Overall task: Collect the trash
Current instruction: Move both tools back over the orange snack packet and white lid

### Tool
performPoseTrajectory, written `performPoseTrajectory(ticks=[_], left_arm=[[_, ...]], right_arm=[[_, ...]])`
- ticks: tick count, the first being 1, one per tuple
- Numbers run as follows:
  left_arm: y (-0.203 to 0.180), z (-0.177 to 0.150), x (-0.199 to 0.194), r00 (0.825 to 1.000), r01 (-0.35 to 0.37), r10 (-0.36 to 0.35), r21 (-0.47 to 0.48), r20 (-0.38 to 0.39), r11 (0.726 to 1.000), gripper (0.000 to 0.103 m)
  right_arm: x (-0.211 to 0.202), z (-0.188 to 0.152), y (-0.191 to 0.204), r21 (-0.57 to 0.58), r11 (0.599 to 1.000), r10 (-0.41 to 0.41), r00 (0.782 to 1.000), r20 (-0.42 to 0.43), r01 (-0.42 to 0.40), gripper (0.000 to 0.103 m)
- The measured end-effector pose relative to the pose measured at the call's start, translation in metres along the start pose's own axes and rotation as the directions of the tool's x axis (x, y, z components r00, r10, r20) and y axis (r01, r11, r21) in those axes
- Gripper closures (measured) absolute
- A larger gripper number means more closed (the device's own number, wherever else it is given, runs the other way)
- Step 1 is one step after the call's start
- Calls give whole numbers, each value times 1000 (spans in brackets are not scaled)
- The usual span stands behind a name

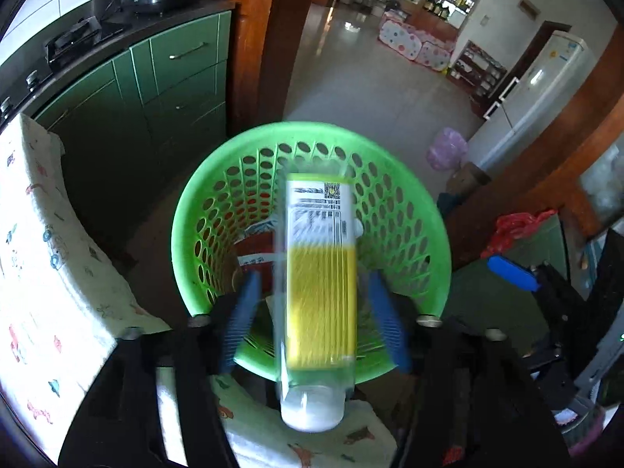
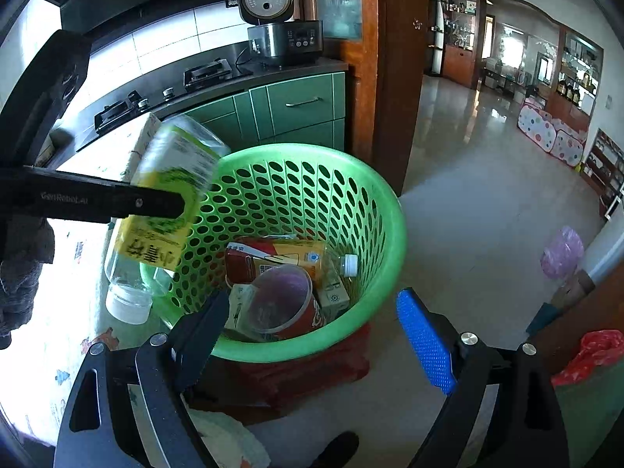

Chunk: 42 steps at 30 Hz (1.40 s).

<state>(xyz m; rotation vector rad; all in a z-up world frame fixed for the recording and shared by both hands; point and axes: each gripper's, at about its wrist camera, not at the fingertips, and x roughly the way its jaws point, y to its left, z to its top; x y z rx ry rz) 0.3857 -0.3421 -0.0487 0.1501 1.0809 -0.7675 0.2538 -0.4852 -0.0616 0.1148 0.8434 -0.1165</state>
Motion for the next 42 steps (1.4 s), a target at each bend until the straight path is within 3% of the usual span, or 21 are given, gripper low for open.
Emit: performPoseTrajectory(ticks=[6, 10, 20, 28, 33, 42], left_arm=[[1, -14, -33, 998, -20, 20, 8, 62, 1000, 35], [13, -36, -68, 990, -82, 81, 4, 113, 997, 35], [79, -119, -155, 960, -184, 207, -137, 186, 973, 35], [146, -190, -219, 919, -264, 331, -292, 212, 919, 35], [183, -235, -253, 890, -316, 411, -383, 198, 868, 35], [240, -299, -285, 867, -346, 474, -499, 153, 795, 35]], right_arm=[[-10, 0, 8, 2, 1000, 4, 1000, 16, -4, 18], [-22, 0, 20, -5, 1000, 21, 999, 33, -21, 18], [-53, -1, 106, -129, 982, 145, 987, 70, -135, 15], [-57, 4, 194, -223, 942, 265, 964, 39, -250, 14], [-53, 8, 251, -281, 908, 324, 946, 4, -310, 14], [-34, 10, 349, -354, 846, 397, 914, -80, -398, 14]])
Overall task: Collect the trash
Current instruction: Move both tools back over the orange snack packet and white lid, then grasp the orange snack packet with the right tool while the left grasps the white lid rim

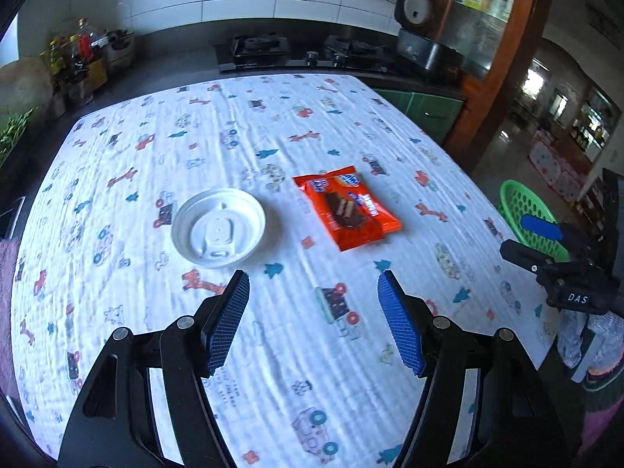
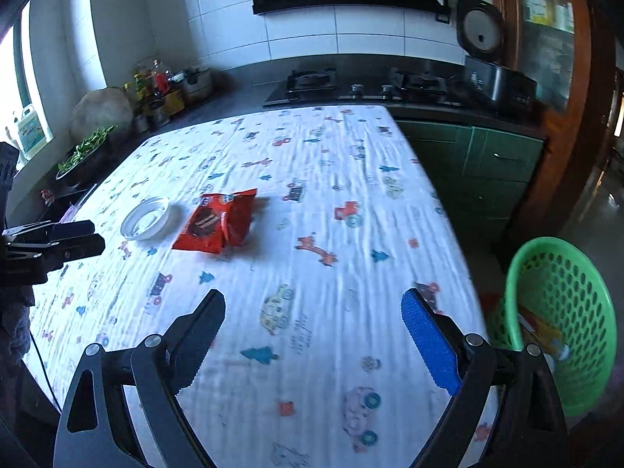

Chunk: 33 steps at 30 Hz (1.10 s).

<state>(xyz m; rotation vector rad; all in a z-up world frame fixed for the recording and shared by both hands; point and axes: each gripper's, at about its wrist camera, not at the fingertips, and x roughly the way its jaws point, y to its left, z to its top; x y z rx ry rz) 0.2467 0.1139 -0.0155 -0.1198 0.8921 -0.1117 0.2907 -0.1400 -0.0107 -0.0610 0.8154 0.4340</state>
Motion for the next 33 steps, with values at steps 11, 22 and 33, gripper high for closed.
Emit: performPoseTrajectory(ticks=[11, 22, 33], left_arm=[[59, -8, 2, 999, -48, 48, -76, -8, 996, 36], [92, 1, 22, 997, -69, 65, -133, -35, 989, 38], [112, 21, 53, 994, -95, 83, -177, -72, 980, 46]], right_arm=[[85, 46, 63, 8, 995, 97, 990, -102, -97, 14], [154, 77, 88, -5, 997, 73, 981, -181, -75, 14], [176, 70, 97, -41, 998, 33, 976, -215, -43, 34]])
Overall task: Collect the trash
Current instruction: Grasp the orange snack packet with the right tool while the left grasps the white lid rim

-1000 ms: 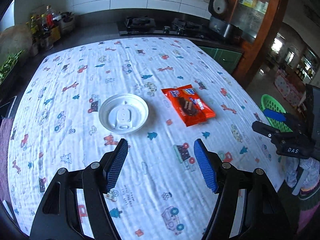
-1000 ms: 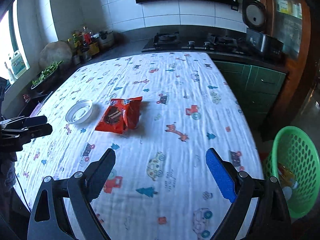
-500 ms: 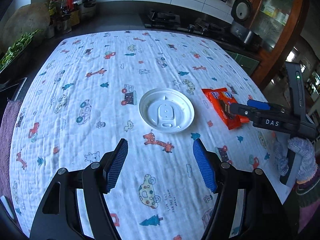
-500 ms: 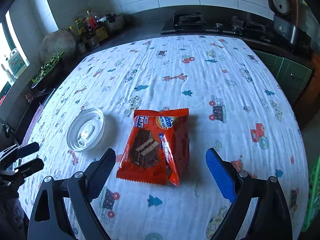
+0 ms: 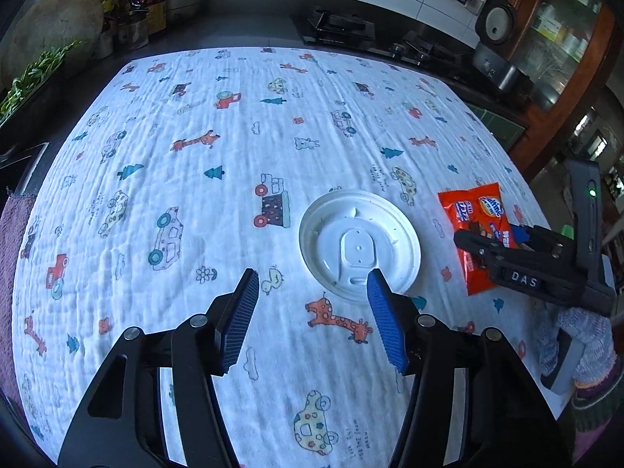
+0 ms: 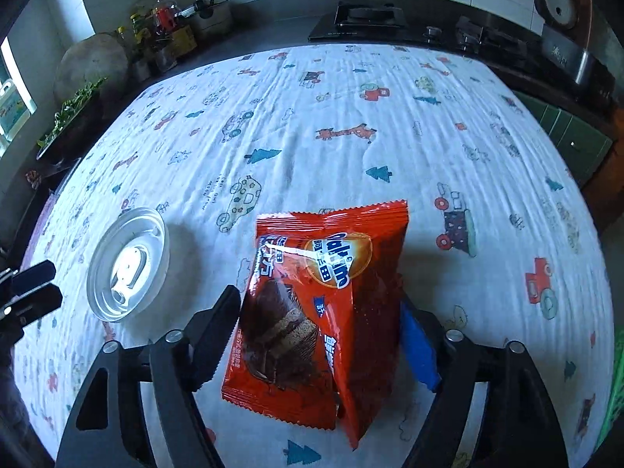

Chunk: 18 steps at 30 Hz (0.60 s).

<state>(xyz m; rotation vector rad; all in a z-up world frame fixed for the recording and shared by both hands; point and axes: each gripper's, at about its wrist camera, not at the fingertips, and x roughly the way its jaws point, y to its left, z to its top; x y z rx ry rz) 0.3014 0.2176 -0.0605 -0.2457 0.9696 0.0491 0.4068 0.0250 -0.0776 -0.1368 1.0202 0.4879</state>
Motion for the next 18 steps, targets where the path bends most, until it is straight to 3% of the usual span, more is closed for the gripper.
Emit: performPoseTrajectory(ticks=[7, 18], left_arm=[[0, 17, 26, 1000, -21, 21, -2, -20, 1000, 47], [4, 20, 51, 998, -5, 3, -20, -69, 1000, 69]], right_arm=[[-18, -11, -9, 0, 1000, 20, 1000, 19, -20, 46], [-56, -33, -33, 33, 998, 47, 997, 68, -49, 49]])
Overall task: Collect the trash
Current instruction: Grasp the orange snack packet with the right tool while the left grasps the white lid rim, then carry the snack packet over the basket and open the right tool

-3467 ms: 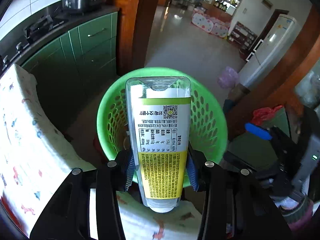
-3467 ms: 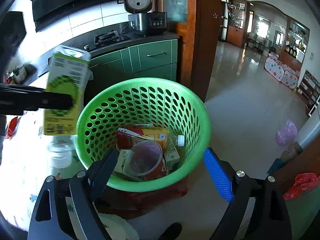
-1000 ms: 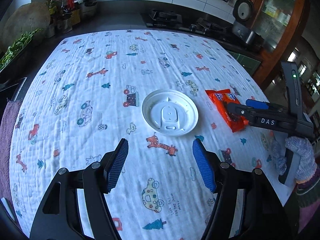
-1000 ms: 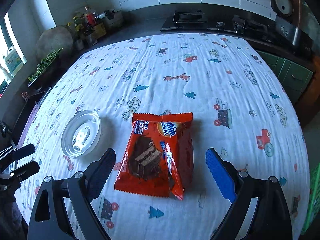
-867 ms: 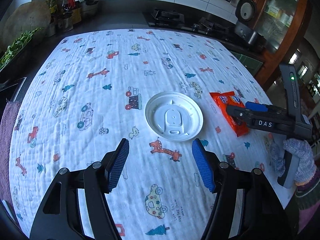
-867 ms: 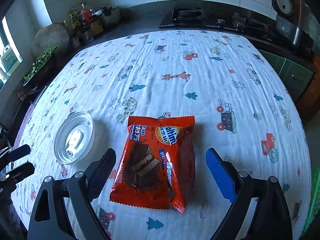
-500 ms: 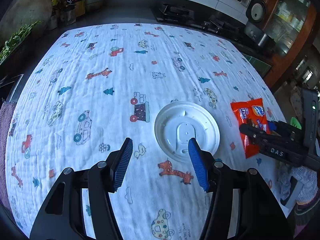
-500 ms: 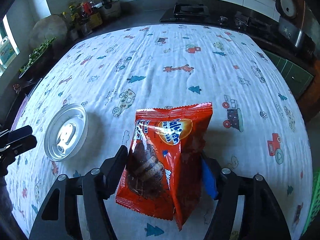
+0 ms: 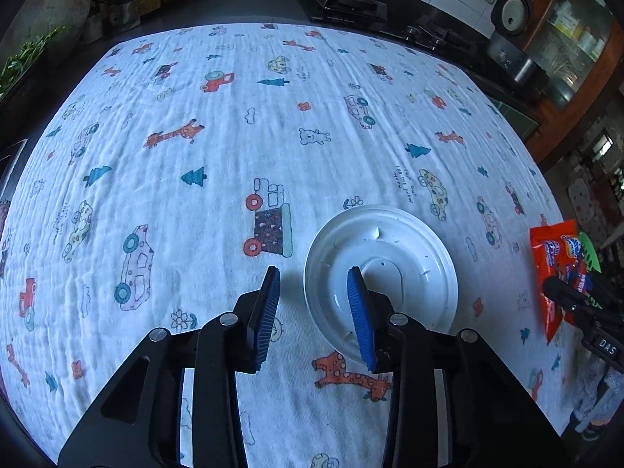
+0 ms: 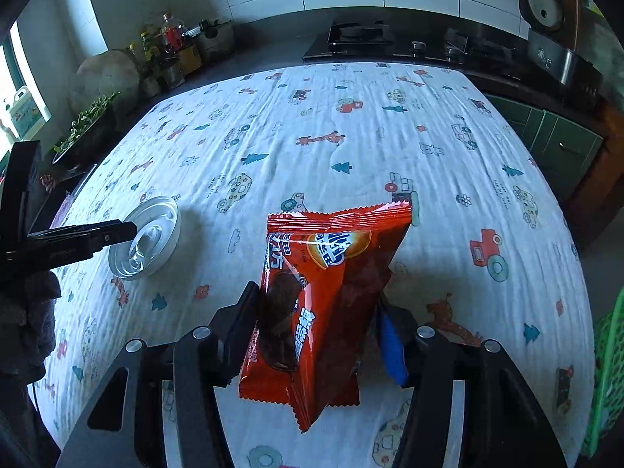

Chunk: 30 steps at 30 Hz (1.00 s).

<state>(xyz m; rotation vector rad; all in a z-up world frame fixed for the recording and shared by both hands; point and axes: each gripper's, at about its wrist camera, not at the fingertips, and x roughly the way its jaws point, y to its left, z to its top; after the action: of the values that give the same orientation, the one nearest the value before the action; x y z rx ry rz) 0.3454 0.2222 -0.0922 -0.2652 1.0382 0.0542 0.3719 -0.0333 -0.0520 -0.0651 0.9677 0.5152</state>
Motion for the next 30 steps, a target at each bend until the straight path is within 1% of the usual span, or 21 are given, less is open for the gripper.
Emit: performPoseTrajectory(ticks=[1, 3, 4, 5, 6, 8, 13, 19, 26, 30], left_arm=[[0, 0, 1, 1000, 2, -2, -1, -1, 1000, 70], [0, -1, 1, 1000, 18, -18, -6, 5, 1000, 81], [0, -1, 0, 1000, 22, -22, -10, 6, 1000, 83], [-1, -1, -1, 1000, 22, -22, -12, 7, 1000, 89], [-2, -2, -1, 1000, 17, -17, -10, 9, 1000, 93], [-5, -4, -2, 1000, 10, -10, -10, 12, 1000, 96], [-15, -12, -11, 999, 27, -27, -12, 32, 1000, 98], [-47, -25, -26, 992, 120, -121, 19, 32, 993, 99], [-103, -41, -37, 975, 219, -221, 96, 6, 971, 99], [-140, -47, -39, 958, 288, -288, 125, -19, 949, 99]], right_arm=[[-3, -2, -1, 2, 1000, 0, 1000, 4, 0, 49], [-9, -7, -4, 8, 1000, 4, 1000, 10, -4, 49], [-12, -10, -6, 10, 1000, 2, 1000, 13, -3, 49], [-15, -12, -7, 13, 1000, 2, 1000, 16, -2, 49], [-17, -14, -8, 16, 1000, 4, 1000, 18, -4, 49], [-23, -19, -11, 23, 1000, 4, 1000, 25, -5, 49], [-44, -32, -23, 47, 999, 1, 999, 51, -3, 49], [-67, -49, -43, 88, 996, -18, 997, 73, 11, 49], [-94, -69, -75, 141, 989, -58, 994, 97, 44, 49], [-108, -83, -97, 174, 982, -92, 990, 107, 73, 49]])
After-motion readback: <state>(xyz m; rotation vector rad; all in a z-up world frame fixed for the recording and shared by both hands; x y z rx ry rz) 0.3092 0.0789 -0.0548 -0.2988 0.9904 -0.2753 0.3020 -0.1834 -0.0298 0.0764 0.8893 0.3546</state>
